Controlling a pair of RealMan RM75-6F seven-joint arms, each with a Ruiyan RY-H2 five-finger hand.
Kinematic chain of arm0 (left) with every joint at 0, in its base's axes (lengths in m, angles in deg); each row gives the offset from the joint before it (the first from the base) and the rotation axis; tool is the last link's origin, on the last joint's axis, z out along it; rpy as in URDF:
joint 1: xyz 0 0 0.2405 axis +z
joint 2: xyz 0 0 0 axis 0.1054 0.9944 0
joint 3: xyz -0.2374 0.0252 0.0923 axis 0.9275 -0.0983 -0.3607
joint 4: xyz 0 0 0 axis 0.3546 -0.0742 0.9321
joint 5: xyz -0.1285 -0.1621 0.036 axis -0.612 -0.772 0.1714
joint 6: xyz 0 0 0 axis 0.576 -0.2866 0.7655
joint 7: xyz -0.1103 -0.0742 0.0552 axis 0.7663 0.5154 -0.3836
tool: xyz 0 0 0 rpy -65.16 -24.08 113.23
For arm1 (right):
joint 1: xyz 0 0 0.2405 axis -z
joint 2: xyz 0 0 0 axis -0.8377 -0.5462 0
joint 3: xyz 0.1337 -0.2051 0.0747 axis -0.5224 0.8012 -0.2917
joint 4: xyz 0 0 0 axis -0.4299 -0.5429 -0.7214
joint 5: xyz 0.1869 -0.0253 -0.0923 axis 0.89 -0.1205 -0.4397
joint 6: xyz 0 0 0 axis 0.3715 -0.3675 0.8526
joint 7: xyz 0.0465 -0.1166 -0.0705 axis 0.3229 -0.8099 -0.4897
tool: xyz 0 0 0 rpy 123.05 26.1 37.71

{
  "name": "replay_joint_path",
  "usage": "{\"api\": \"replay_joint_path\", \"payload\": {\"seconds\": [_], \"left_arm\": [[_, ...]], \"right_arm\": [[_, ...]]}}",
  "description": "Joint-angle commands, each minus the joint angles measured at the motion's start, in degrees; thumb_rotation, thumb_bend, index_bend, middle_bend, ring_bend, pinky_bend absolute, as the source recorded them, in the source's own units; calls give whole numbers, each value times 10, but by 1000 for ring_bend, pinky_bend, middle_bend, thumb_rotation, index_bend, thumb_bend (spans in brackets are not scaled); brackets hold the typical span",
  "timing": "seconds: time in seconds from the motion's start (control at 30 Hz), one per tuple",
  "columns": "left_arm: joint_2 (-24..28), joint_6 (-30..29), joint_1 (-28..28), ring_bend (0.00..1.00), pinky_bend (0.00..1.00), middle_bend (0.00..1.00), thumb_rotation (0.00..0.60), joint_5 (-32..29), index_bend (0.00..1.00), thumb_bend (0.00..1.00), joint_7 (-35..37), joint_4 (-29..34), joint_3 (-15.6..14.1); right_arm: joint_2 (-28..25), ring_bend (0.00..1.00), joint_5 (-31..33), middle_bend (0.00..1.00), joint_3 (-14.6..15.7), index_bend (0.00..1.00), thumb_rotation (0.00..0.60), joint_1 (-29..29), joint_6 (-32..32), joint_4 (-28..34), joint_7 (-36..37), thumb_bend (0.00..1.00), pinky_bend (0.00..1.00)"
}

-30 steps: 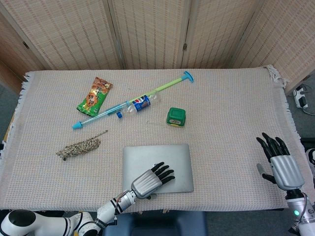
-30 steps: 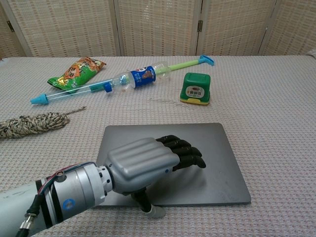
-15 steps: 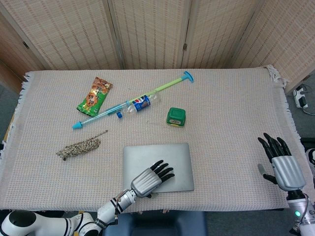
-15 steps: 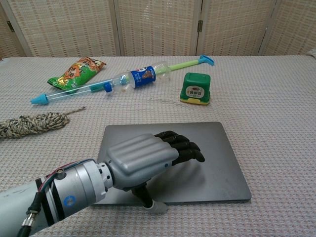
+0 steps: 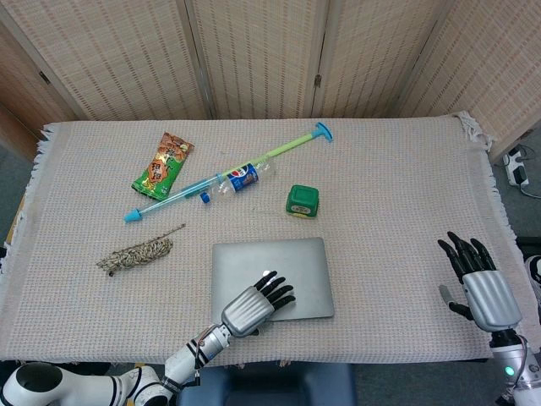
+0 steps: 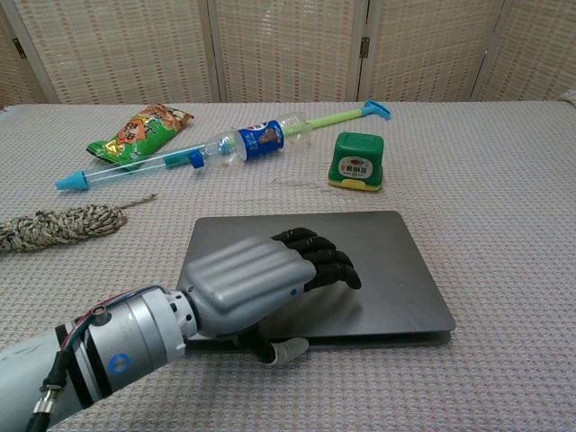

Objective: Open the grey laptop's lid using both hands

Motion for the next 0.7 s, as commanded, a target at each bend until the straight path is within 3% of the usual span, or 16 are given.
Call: {"api": "replay_joint_path", "payload": {"seconds": [0.03, 0.2, 0.37, 0.53, 0.7], "left_arm": [[-3, -19, 5, 116, 0, 191, 600, 12, 246, 480, 13, -15, -2], [-9, -67, 12, 130, 0, 213, 600, 43, 267, 537, 28, -48, -2], [-18, -128, 17, 132, 0, 218, 600, 70, 271, 567, 55, -99, 12], [-20, -168, 15, 132, 0, 219, 600, 77, 262, 570, 66, -132, 38], [-18, -173, 6, 123, 0, 219, 600, 71, 252, 573, 65, -143, 55]], "right_arm": [[2, 93, -21, 0, 13, 0, 600, -4, -4, -1, 11, 440, 0], [0, 103, -65, 0, 36, 0, 600, -15, -14, 0, 40, 440, 0], [-2, 139, -131, 13, 76, 0, 600, -37, -32, -8, 115, 441, 20], [13, 207, -197, 92, 109, 0, 600, -60, -35, -33, 169, 441, 81], [27, 256, -238, 156, 134, 0, 600, -88, -51, -46, 203, 469, 126]]}}
